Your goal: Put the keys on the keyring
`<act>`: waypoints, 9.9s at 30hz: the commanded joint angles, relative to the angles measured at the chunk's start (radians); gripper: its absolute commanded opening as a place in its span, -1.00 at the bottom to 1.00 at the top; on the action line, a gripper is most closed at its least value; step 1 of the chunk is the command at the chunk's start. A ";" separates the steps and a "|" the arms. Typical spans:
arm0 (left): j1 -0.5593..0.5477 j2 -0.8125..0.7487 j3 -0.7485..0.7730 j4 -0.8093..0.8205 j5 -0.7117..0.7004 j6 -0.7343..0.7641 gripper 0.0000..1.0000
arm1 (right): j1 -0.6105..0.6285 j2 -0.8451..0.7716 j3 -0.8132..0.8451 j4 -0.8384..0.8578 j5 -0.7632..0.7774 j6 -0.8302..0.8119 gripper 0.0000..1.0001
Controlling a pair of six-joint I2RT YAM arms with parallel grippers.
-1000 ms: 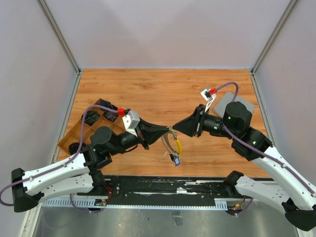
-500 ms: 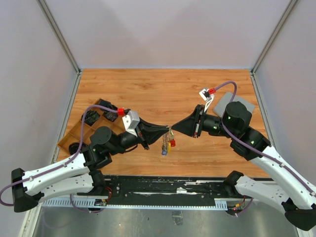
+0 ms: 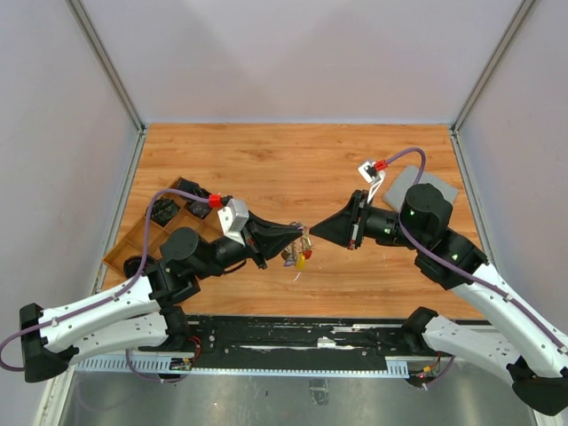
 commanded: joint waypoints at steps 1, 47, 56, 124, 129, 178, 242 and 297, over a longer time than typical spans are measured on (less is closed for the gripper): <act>0.005 -0.021 0.001 0.057 -0.006 0.007 -0.99 | -0.011 -0.015 0.003 -0.032 0.022 -0.017 -0.99; 0.005 0.012 0.042 0.158 0.200 -0.042 -0.99 | -0.010 -0.086 -0.071 0.177 -0.268 -0.390 -0.40; 0.005 0.014 0.043 0.159 0.206 -0.042 -0.99 | -0.009 -0.067 -0.071 0.190 -0.287 -0.381 -0.48; -0.066 0.268 0.313 -0.245 0.273 0.191 -0.13 | 0.381 0.337 0.735 -1.076 0.354 -1.171 -0.99; -0.073 0.270 0.321 -0.280 0.261 0.218 -0.13 | 0.403 0.347 0.748 -1.080 0.381 -1.175 -0.99; -0.136 0.327 0.366 -0.377 0.184 0.305 -0.99 | 0.414 0.294 0.706 -0.964 0.361 -1.123 -0.89; -0.134 0.029 0.119 0.080 0.178 0.076 -0.99 | 0.414 0.045 0.338 -0.559 0.181 -0.963 -0.67; -0.118 0.076 0.137 -0.140 -0.073 0.109 -0.99 | 0.414 -0.044 0.337 -0.563 0.674 -0.944 0.21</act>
